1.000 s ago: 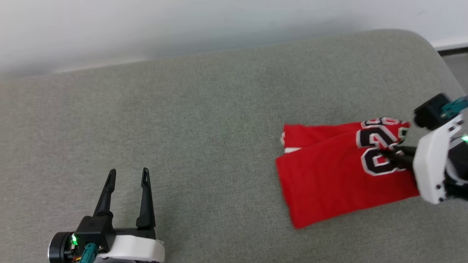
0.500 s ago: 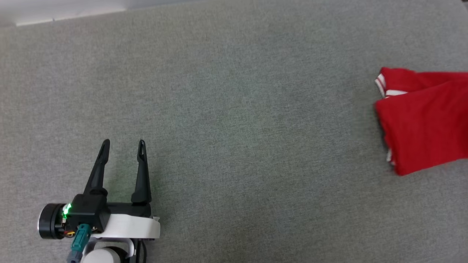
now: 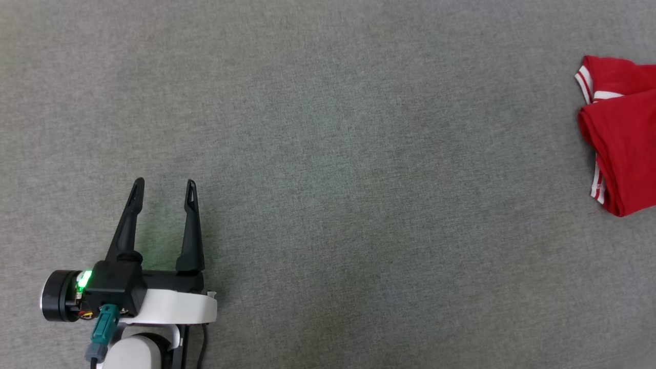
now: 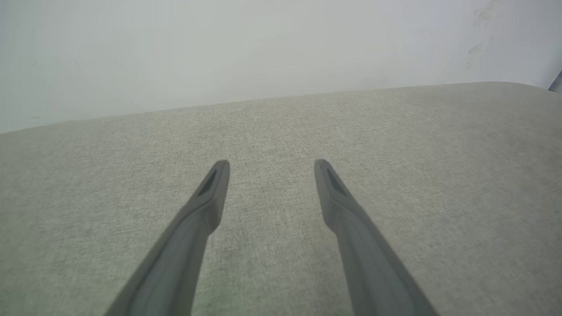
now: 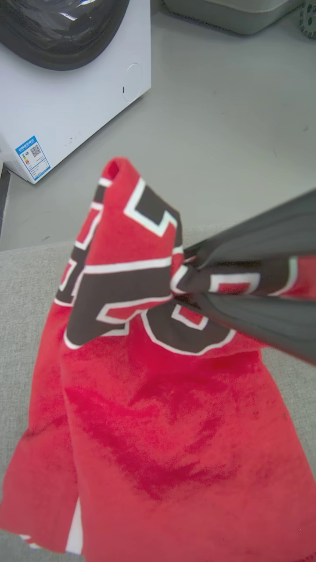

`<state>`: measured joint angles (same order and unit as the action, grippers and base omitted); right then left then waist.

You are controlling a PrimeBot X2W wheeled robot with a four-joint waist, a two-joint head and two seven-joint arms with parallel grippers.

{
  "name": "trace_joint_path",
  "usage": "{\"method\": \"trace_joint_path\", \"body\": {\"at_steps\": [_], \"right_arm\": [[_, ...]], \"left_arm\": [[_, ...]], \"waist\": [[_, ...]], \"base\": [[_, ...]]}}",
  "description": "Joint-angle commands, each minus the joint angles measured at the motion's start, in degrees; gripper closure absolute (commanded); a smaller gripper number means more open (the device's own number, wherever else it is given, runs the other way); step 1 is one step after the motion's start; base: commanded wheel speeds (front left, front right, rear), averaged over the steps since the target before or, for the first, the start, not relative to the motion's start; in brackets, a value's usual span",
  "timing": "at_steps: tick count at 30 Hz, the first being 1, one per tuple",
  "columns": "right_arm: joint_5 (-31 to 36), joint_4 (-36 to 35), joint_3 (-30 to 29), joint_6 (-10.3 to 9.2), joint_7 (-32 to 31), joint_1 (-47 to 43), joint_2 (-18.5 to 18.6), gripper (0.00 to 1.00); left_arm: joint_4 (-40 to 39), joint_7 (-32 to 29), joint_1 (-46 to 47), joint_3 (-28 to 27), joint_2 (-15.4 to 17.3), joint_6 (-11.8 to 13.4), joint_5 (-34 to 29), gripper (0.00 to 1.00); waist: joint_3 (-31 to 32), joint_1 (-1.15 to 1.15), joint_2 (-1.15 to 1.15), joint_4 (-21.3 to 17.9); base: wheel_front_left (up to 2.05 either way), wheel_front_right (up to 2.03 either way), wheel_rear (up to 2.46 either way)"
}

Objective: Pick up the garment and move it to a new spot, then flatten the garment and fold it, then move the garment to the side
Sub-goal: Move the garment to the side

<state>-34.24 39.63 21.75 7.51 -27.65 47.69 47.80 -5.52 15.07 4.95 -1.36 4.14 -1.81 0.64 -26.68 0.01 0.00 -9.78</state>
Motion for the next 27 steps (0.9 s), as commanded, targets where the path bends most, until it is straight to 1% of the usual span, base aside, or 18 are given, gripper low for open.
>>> {"method": "trace_joint_path", "body": {"at_steps": [1,2,5,10,11,12,18,24,27], "right_arm": [[0.25,1.02,-1.00,-0.04,0.68,0.40,-1.67,0.65],[0.82,1.21,-1.34,-0.04,1.21,0.16,-2.09,0.00],[3.03,1.07,-2.09,-0.05,3.42,-0.78,-2.53,0.00],[8.27,-1.56,-4.00,-0.05,11.15,-2.13,-2.77,0.00],[8.27,-1.56,-4.00,-0.05,11.15,-2.13,-2.77,0.00],[11.74,-3.95,-6.18,-0.04,16.72,-2.82,-4.05,0.00],[15.23,-10.08,-12.28,-0.05,27.31,-6.77,-9.59,0.00],[20.64,-18.01,-18.62,-0.04,38.30,-14.06,-18.53,0.00],[23.25,-22.06,-21.07,-0.04,41.09,-19.22,-23.60,0.00]], "left_arm": [[0.22,0.14,0.15,-0.05,0.13,0.06,-0.30,0.00],[0.43,0.14,-0.04,0.04,0.10,0.09,-0.29,0.00],[0.85,0.13,-0.83,0.30,-0.12,0.37,-0.19,0.00],[1.40,0.14,-2.76,0.96,-0.50,1.24,0.58,0.00],[1.40,0.14,-2.76,0.96,-0.50,1.24,0.58,0.00],[1.55,0.13,-4.23,1.18,-0.73,1.81,0.98,0.00],[1.56,0.13,-7.13,1.35,-1.04,2.70,1.67,0.00],[1.72,0.14,-9.44,1.64,-1.17,3.22,2.43,0.00],[1.91,0.14,-10.33,1.78,-1.21,3.27,2.58,0.00]], "waist": [[0.74,-0.01,0.00,-0.02],[1.25,-0.01,0.00,0.05],[3.35,-0.01,0.00,0.46],[7.81,-0.01,0.00,1.41],[7.81,-0.01,0.00,1.41],[10.29,-0.01,0.00,2.17],[14.75,-0.01,0.00,4.01],[18.71,-0.01,0.00,6.31],[20.41,-0.01,0.00,7.54]], "base": [[0.00,0.00,0.00],[0.00,0.00,0.00],[0.00,0.00,0.00],[0.00,0.00,0.00],[0.00,0.00,0.00],[0.00,0.00,0.00],[0.00,0.00,0.00],[0.00,0.00,0.00],[0.00,0.00,0.00]]}}
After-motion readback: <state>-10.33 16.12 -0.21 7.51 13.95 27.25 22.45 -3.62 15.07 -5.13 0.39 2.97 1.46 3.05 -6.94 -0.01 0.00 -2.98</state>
